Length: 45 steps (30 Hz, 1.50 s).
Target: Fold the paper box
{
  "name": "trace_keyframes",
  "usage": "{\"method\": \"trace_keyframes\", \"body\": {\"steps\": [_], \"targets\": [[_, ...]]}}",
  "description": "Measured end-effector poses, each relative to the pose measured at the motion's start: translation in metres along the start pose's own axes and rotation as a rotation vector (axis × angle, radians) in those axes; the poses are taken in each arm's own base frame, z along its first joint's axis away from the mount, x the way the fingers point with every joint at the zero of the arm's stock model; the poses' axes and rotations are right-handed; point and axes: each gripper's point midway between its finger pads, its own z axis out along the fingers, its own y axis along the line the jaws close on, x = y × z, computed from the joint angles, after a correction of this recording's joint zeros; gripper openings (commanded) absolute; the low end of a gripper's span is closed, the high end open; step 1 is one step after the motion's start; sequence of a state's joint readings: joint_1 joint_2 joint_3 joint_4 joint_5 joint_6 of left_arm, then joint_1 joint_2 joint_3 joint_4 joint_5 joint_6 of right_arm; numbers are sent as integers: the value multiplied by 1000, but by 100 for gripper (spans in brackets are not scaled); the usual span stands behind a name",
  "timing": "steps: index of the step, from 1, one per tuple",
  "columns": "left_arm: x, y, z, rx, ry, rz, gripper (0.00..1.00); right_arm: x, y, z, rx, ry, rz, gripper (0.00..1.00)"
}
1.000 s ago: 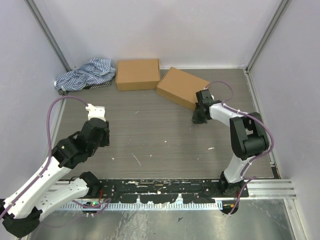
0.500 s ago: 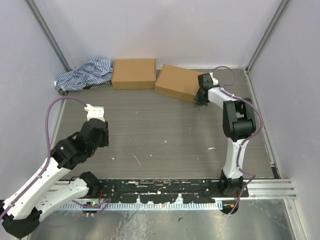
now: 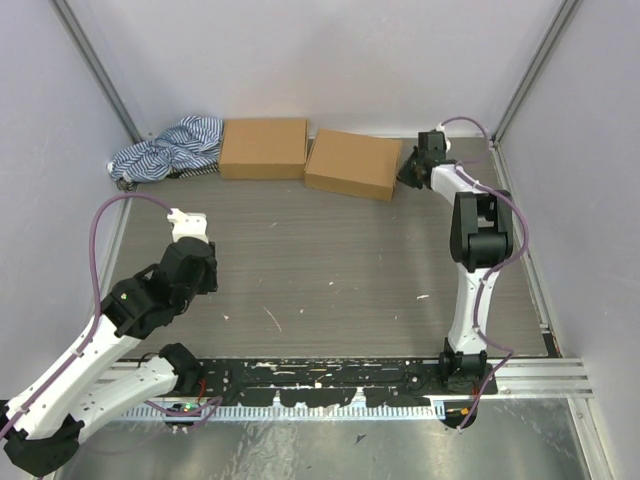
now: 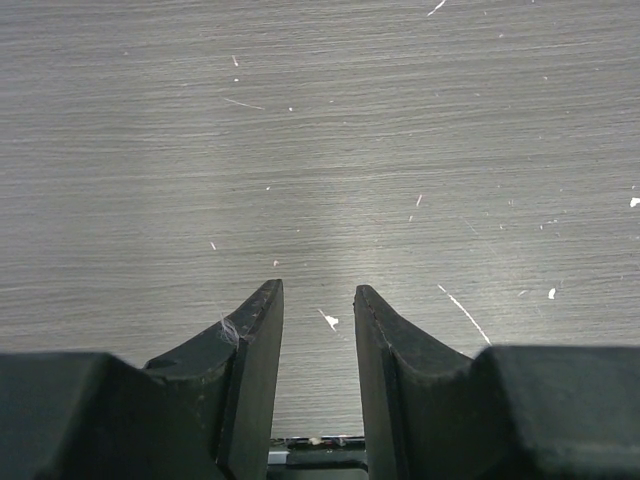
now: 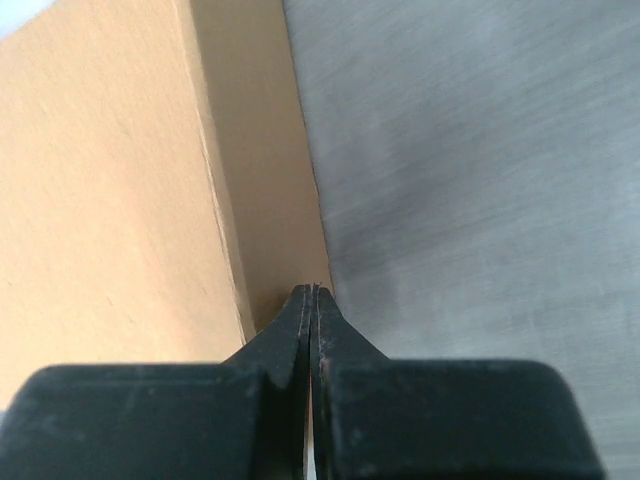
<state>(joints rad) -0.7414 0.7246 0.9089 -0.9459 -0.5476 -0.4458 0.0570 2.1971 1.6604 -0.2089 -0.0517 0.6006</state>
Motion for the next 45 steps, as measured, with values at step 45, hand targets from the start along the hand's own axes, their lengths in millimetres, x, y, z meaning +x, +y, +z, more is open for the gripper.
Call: {"method": "trace_keyframes", "body": {"steps": [45], "targets": [[-2,5,1,-29,-10,-13,61,47,53,12,-138,108,-166,3]]}}
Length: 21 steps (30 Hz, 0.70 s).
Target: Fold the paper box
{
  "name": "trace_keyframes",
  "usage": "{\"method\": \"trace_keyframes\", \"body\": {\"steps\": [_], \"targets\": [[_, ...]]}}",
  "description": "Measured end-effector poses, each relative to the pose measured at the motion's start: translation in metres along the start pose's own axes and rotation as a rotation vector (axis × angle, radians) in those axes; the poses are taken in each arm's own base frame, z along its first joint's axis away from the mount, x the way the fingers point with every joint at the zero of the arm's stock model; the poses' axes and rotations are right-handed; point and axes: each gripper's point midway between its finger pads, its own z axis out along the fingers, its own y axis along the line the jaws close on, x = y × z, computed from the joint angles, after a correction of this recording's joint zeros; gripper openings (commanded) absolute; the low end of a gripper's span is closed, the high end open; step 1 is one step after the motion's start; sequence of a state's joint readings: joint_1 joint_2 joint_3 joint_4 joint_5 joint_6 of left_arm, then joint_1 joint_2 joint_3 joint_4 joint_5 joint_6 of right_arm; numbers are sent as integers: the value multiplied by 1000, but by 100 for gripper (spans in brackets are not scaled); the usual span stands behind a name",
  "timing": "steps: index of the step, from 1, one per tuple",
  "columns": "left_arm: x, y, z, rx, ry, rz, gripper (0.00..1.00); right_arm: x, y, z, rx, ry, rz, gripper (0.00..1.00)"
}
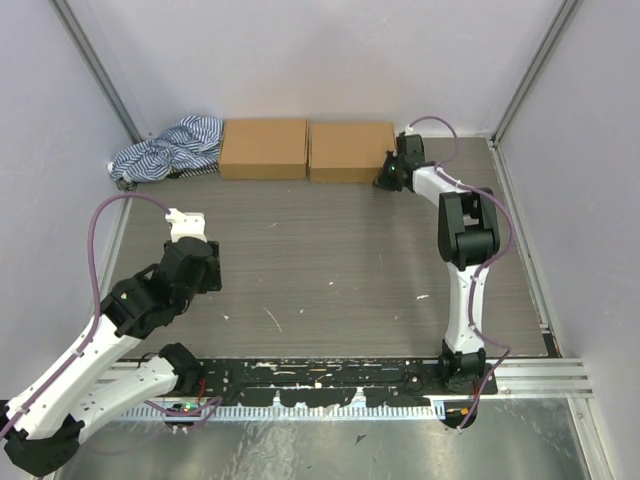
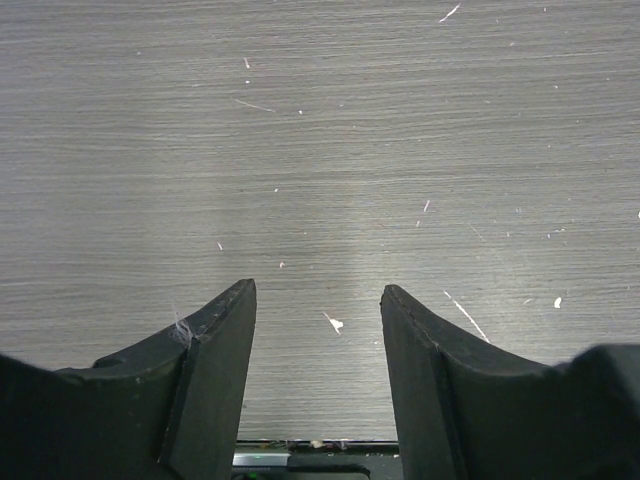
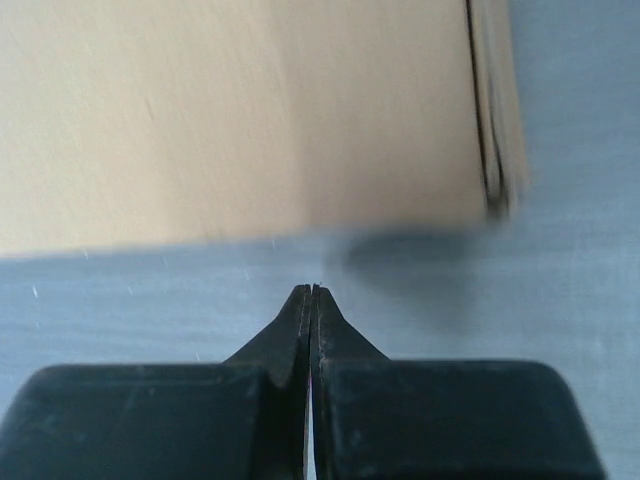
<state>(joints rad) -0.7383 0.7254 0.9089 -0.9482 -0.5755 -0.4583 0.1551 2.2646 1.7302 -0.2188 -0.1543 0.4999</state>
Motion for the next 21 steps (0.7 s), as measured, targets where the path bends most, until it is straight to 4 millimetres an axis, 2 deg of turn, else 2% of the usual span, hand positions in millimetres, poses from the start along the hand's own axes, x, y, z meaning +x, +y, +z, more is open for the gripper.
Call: {"method": "trace_keyframes", "body": {"steps": [2,4,6,7,8,9,10,13,16,18,21], "targets": [[0,0,0,0,0,0,63,20,-6,-11,-6,23,2,4],[0,0,0,0,1,0,68,44,-13,-35,-1,61,8,7],[0,0,1,-1,2,1,83,61,-13,-69,-14,71,6,16],[0,0,1,-2,3,3,97,63,-9,-85,-26,62,2,31],[0,0,1,-1,4,3,99,63,-2,-108,-51,31,-13,58],[0,0,1,-1,4,3,98,61,6,-127,-74,0,-28,90],[0,0,1,-2,3,-1,98,58,18,-154,-111,-48,-55,99],[0,1,0,-8,-1,-8,98,45,54,-224,-223,-204,-137,100],[-1,2,0,-12,-6,-11,98,44,72,-267,-296,-292,-189,100],[-1,3,0,-12,-8,-13,98,51,66,-277,-298,-307,-203,100],[-2,3,-1,-11,-9,-16,98,76,47,-269,-261,-257,-200,100]]}}
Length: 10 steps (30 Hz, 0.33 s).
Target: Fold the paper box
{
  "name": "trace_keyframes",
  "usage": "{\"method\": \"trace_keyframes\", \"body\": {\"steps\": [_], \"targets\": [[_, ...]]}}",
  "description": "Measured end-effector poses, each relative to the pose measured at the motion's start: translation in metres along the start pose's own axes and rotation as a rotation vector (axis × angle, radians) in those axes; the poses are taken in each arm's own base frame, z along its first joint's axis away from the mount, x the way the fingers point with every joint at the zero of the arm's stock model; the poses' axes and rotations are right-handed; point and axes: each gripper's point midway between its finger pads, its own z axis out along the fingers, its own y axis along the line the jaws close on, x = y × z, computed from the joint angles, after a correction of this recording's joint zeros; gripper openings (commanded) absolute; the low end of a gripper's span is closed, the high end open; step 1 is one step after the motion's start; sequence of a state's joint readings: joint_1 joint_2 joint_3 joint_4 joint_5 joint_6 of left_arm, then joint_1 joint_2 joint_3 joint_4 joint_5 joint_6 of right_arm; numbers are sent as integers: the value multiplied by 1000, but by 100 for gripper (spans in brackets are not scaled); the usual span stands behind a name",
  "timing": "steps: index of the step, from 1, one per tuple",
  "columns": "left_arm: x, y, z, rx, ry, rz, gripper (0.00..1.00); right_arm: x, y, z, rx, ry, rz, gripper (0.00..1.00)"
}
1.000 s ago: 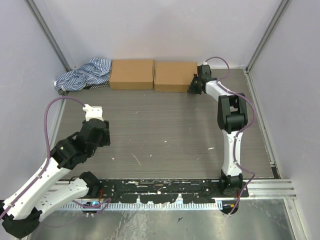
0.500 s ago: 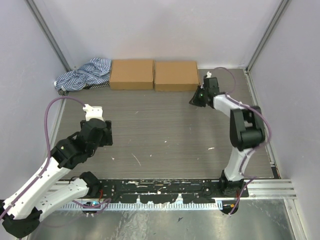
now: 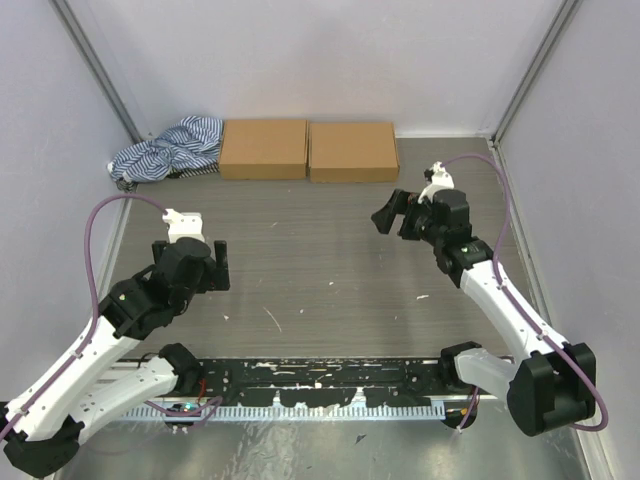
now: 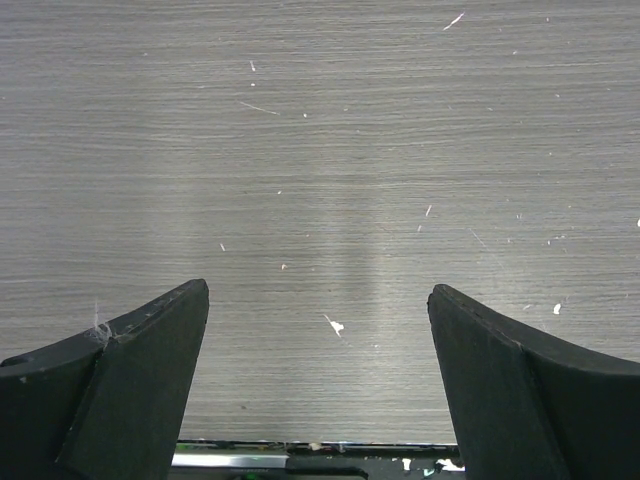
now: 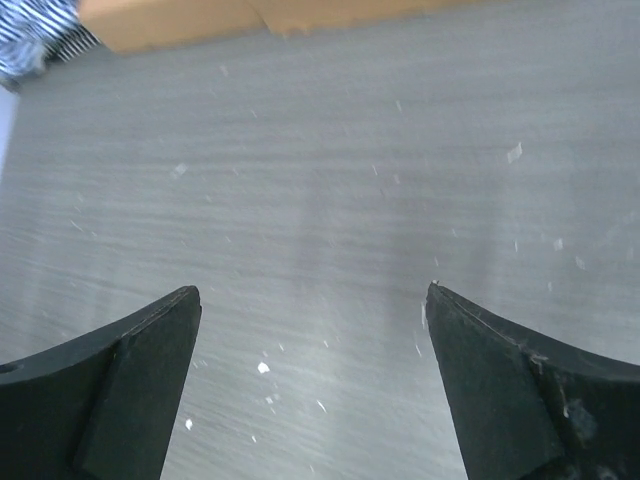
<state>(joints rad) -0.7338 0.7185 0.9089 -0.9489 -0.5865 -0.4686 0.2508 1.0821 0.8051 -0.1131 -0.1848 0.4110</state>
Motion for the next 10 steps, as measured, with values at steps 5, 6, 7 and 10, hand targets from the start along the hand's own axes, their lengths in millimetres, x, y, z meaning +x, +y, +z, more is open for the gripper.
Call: {"method": "trace_keyframes", "body": {"steps": [5,6,7,10], "targets": [[-1,1,-1,2,-6,-5,98,52,-25,-2,63,136,18,100],[-1,1,-1,0,-8,-8,98,56,-26,-3,66,144,15,100],[-1,1,-1,0,-9,-9,98,57,-27,-3,67,145,12,100],[-2,2,-2,-3,-11,-10,98,53,-26,-6,59,130,-7,100]]}}
